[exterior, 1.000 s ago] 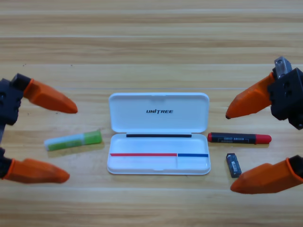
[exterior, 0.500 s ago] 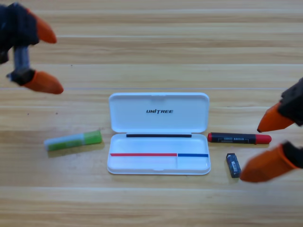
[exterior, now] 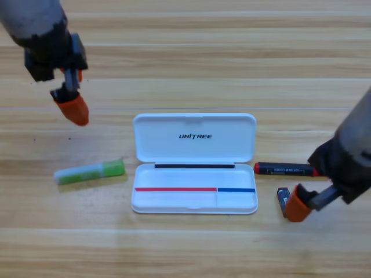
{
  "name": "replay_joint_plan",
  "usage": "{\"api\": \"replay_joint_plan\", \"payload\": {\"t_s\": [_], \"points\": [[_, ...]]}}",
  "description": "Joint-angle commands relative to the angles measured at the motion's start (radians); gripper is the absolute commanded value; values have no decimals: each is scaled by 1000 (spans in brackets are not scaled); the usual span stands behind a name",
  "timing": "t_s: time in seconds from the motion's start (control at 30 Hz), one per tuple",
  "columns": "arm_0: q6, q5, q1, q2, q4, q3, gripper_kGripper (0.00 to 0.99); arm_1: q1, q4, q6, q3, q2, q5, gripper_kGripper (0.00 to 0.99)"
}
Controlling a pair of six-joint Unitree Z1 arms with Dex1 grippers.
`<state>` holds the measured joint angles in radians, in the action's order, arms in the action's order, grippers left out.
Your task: Clean up eraser and pencils
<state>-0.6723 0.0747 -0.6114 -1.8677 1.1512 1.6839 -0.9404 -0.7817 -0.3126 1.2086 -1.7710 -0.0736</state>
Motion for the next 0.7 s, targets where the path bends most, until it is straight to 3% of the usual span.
{"api": "replay_joint_plan", "payload": {"t_s": [0.03, 0.17, 0.43, 0.6, 0.7], "points": [[-23, -38, 21, -68, 7, -29, 870, 49, 93, -91, -6, -165, -28, 985], [-52, -64, 36, -91, -4, -56, 870, 72, 148, -175, -11, -220, -32, 977], [-95, -76, 78, -87, -186, -262, 870, 92, 187, -223, -18, -263, -57, 922], [-102, -76, 85, -108, -254, -316, 879, 107, 190, -224, -18, -283, -54, 916], [-104, -76, 85, -123, -288, -339, 879, 114, 197, -224, -18, -295, -51, 827]]}}
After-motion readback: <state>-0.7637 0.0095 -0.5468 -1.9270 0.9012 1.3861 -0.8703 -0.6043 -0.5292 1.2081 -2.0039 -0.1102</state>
